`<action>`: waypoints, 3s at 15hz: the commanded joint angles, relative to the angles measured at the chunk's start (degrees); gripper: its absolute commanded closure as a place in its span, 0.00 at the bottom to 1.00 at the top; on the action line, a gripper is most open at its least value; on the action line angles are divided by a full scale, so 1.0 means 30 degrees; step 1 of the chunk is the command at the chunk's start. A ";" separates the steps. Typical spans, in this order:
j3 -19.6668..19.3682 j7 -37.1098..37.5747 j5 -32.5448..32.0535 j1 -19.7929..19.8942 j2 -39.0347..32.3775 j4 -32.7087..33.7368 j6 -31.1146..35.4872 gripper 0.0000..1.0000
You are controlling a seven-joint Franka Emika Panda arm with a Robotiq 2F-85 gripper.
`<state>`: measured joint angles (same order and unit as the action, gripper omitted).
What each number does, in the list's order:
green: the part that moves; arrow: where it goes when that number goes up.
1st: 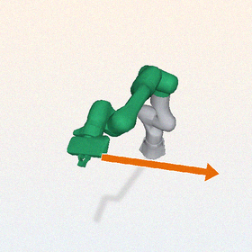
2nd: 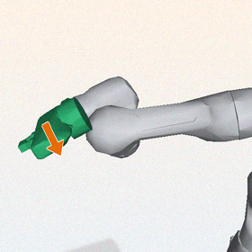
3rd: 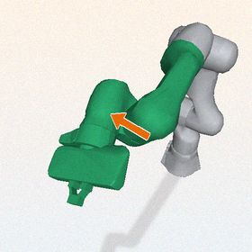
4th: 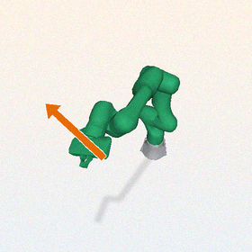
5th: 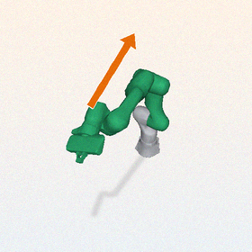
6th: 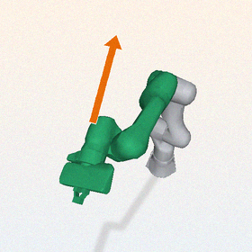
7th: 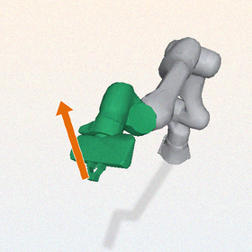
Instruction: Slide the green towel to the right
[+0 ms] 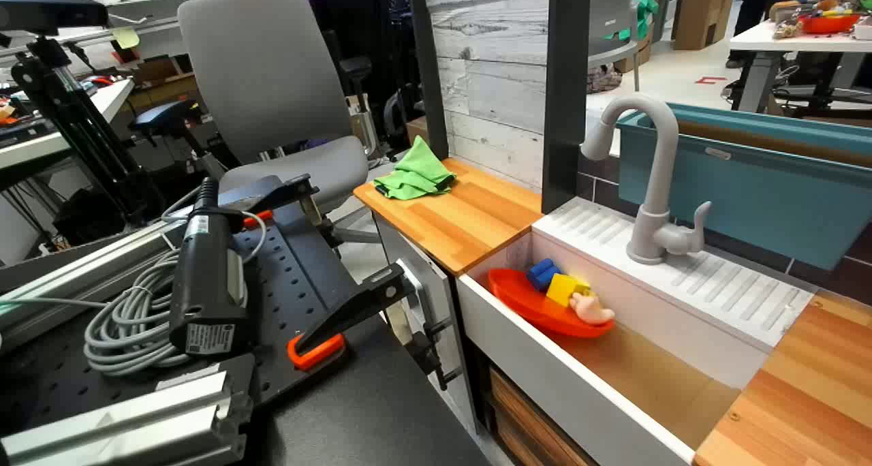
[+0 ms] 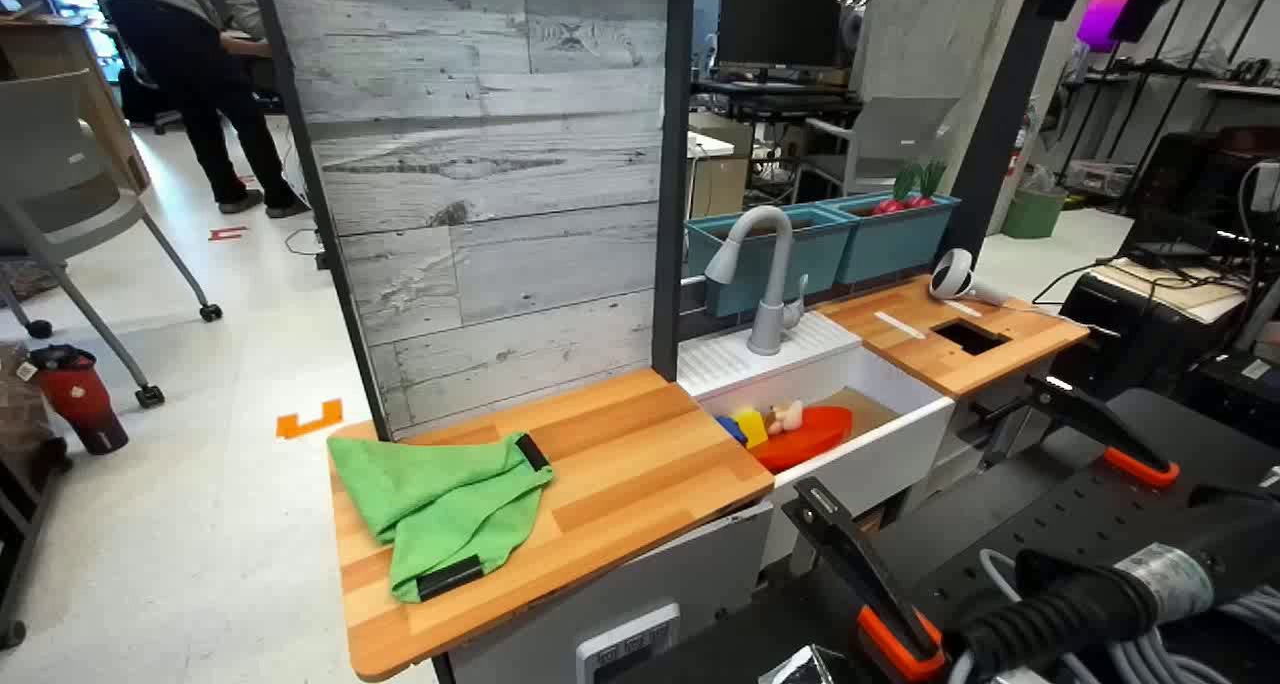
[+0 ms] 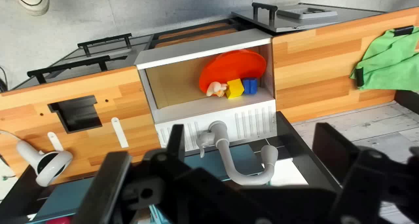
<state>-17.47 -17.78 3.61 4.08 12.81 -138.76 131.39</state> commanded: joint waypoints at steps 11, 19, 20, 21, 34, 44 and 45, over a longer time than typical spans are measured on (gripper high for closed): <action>0.2037 0.1456 -0.0376 -0.0026 -0.0733 -0.1668 0.3955 0.00; 0.6356 0.5542 -0.3689 -0.2262 -0.6953 -0.2485 0.9804 0.00; 0.6671 0.6403 -0.4302 -0.2795 -0.8073 -0.2021 1.0227 0.00; 0.6815 0.7008 -0.4828 -0.3370 -0.8984 -0.1557 1.0383 0.00; 0.6737 0.8442 -0.5362 -0.5526 -1.1496 -0.0075 1.1475 0.00; 0.9290 0.6922 -0.4033 -0.7215 -1.6952 0.6151 1.0462 0.00; 0.9372 0.6791 -0.3993 -0.7318 -1.7475 0.6914 1.0356 0.00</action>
<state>10.80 4.39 -9.45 -16.29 -34.56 -125.46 163.95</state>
